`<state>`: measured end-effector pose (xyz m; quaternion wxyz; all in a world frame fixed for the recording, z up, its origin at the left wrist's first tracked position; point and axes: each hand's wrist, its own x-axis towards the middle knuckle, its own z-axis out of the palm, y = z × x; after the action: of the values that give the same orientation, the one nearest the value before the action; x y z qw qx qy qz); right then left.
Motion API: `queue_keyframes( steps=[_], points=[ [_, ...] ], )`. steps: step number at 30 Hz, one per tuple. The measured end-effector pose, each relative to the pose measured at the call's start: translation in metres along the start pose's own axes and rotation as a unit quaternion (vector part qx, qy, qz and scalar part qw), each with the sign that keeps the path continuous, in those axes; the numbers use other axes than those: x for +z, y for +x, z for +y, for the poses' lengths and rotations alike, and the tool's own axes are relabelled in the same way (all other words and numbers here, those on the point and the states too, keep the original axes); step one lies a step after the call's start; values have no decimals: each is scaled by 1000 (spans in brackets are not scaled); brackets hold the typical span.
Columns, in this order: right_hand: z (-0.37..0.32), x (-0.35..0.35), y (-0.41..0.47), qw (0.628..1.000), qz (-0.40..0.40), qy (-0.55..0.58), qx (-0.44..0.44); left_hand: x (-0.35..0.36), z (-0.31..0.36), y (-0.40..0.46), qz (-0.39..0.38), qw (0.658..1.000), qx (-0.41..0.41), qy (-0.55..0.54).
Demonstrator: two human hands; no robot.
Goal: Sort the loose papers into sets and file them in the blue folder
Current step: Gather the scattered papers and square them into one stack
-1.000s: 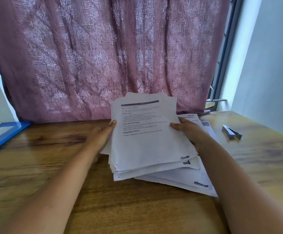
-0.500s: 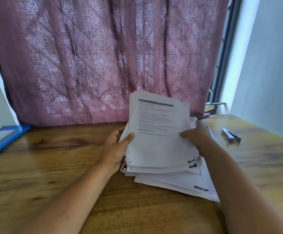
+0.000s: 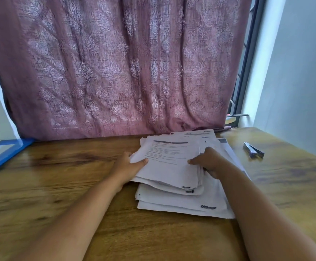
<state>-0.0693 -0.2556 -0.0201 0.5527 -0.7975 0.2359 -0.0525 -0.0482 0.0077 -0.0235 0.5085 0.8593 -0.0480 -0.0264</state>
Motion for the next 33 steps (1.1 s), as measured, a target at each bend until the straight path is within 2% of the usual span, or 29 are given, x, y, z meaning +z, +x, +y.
queue_keyframes(
  steps=[2,4,5,6,7,9,10,13,14,16,18,22,26,28,31,33],
  points=[
    [7,5,-1,997,-63,19,-37,-17,5,0,-43,997,-58,14],
    [6,12,-7,985,-140,-41,-95,-36,8,-3,-111,988,-100,38],
    [4,14,-8,975,-156,-95,-126,-44,8,-3,-121,984,-115,54],
    [1,15,-8,965,-128,-175,-147,-50,7,-1,-109,984,-122,73],
    [-1,12,-5,948,-54,-274,-154,-55,5,2,-77,984,-122,100],
    [-4,1,-3,901,83,-411,-109,-56,4,2,-4,985,-102,142],
    [-6,-7,-4,894,103,-430,-74,-53,3,2,12,985,-94,141],
    [-6,-17,-12,879,49,-472,-41,-38,-4,3,9,995,-80,58],
    [-5,-14,-13,883,40,-465,-50,-34,-3,2,-2,997,-83,4],
    [-8,-6,-16,917,27,-393,-65,-29,-2,1,-29,990,-94,-99],
    [-6,3,-14,946,-1,-315,-72,-27,-4,3,-34,991,-78,-107],
    [-1,8,-6,951,-27,-281,-129,-36,-13,6,-53,991,-67,-106],
    [-2,5,-4,983,58,-105,-139,-43,-12,11,-37,985,-69,-151],
    [-2,2,-4,980,105,-104,-135,-43,-12,13,-15,984,-61,-164],
    [2,-1,-2,964,154,-166,-141,-41,-11,14,16,985,-38,-166],
    [3,-4,2,963,189,-133,-142,-41,-10,13,16,976,-43,-213]
  ],
)
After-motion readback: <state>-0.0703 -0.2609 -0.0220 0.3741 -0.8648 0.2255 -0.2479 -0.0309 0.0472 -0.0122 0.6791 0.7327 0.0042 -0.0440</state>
